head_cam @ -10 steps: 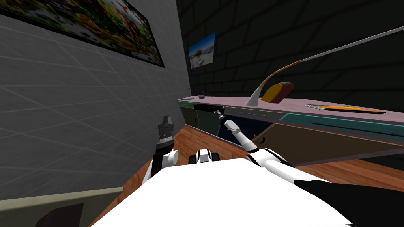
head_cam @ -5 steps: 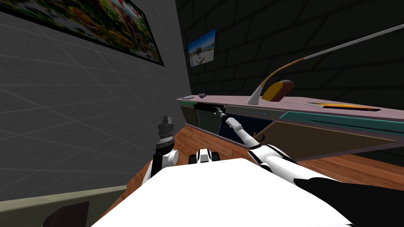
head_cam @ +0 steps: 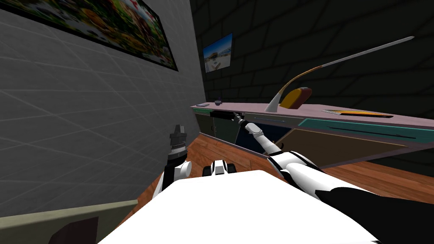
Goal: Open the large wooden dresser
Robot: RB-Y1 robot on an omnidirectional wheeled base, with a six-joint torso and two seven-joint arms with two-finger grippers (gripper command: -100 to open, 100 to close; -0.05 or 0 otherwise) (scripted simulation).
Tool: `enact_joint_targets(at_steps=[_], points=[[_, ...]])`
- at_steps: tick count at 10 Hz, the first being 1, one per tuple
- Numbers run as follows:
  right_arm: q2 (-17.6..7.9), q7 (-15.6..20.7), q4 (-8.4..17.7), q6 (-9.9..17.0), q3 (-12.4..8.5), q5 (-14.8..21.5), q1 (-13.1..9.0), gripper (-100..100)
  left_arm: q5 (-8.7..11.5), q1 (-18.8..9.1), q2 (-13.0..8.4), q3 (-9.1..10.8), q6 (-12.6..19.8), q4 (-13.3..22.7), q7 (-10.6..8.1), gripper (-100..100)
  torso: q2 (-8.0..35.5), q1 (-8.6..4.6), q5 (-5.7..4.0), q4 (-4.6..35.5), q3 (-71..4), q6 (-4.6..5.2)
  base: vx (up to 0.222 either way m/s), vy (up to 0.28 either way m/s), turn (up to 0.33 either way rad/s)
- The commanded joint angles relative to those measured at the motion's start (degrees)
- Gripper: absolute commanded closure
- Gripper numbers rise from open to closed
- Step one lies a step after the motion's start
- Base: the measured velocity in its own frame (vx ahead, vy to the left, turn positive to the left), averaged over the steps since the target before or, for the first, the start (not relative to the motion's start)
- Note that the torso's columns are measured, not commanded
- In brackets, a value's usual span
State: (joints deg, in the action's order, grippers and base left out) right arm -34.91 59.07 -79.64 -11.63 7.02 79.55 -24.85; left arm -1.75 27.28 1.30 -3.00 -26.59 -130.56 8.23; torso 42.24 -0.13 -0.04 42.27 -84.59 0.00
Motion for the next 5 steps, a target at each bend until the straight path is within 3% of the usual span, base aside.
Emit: enact_joint_targets(at_steps=[1,5], points=[[0.0,0.0,0.0,0.0,0.0,0.0,0.0,0,0.0,0.0,0.0,0.00,0.0,0.0,0.00,0,0.0,-0.06,-0.02,0.0,0.0,0.01,0.000,0.000,0.000],[0.0,0.0,0.0,0.0,0.0,0.0,0.0,0,0.0,0.0,0.0,0.00,0.0,0.0,0.00,0,0.1,0.15,0.05,0.0,0.0,0.00,0.000,0.000,0.000]])
